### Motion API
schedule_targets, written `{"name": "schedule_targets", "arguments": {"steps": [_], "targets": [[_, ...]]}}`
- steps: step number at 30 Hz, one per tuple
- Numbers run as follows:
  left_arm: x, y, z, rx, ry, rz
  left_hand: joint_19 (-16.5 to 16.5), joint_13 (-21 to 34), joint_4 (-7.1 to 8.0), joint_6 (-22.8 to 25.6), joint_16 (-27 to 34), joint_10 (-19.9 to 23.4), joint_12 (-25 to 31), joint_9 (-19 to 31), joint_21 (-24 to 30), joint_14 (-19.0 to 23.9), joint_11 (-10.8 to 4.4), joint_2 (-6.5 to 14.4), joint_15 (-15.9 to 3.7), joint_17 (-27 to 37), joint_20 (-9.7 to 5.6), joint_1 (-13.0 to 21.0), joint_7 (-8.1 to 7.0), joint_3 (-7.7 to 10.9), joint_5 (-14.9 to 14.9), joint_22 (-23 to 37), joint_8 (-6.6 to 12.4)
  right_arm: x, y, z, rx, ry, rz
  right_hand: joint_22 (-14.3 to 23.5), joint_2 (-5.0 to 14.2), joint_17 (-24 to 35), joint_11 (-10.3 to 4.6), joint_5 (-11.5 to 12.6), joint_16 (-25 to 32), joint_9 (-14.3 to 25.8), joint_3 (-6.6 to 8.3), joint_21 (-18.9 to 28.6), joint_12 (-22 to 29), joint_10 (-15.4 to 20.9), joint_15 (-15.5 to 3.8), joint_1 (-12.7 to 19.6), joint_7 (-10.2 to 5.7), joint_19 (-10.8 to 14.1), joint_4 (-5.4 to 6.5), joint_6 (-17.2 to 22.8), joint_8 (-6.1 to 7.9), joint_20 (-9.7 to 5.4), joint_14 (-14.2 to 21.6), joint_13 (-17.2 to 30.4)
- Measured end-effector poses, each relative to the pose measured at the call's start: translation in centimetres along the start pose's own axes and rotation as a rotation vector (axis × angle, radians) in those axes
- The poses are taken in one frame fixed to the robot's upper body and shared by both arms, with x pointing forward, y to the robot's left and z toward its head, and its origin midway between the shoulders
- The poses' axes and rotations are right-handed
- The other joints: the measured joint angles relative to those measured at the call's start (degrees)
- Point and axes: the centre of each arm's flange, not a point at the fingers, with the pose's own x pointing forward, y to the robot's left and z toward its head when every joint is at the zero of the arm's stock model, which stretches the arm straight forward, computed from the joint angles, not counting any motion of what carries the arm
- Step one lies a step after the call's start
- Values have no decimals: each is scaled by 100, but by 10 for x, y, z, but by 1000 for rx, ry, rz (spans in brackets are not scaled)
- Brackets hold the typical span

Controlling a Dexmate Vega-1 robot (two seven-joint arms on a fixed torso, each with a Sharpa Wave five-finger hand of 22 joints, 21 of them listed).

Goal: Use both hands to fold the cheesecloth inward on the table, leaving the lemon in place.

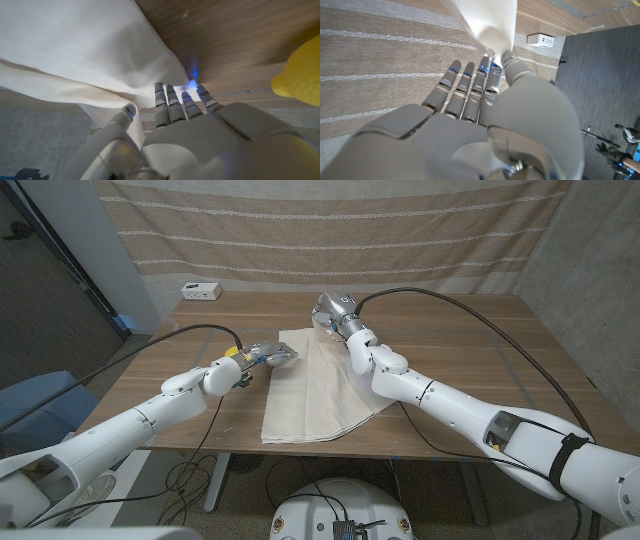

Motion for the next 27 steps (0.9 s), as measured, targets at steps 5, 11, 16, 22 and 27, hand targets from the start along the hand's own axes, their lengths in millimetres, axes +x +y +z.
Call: {"name": "schedule_targets", "arguments": {"steps": [5,11,16,22,27], "targets": [[2,-1,-1,-4,-1,0,0,0,0,-1,0,0,0,0,0,0,0,0,0,0,0,0,-1,0,0,0,-1,8,-1,11,75,-24,1,0,-7,62,-15,0,29,-9,-12,0,-45,-55,0,-7,-32,0,12,-32,0,0,0,0],[3,-2,-3,-11,-3,0,0,0,0,-12,0,0,0,1,-18,0,0,0,0,0,0,0,-11,0,0,0,-22,22,1,27,106,-51,15,9,-5,136,-33,0,50,-9,-58,0,-85,-135,-1,-9,-73,-3,57,-73,-37,-3,-45,0],[4,-3,-6,-19,-3,3,0,-1,0,-21,0,0,0,4,-23,0,0,0,0,0,0,0,-21,0,0,0,-23,41,15,46,80,-75,55,16,13,162,-33,-3,72,-9,-103,0,-85,-134,30,-26,-123,-31,59,-123,-40,-31,-75,1],[5,-4,-8,-25,0,2,31,-1,0,-24,0,-21,0,4,-23,0,20,0,0,0,31,0,-23,0,0,0,-28,65,23,85,52,-143,72,15,43,215,-56,-4,94,-9,-127,0,-126,-157,30,-55,-238,-31,82,-237,-134,-31,-75,1],[5,-4,-10,-28,3,0,31,-2,0,-32,0,-21,0,3,-22,0,20,0,0,0,31,0,-31,0,0,0,-41,81,39,118,14,-166,161,15,148,281,-91,-5,94,-24,-184,-33,-207,-305,21,-91,-439,-110,94,-492,-320,-39,-170,1]]}}
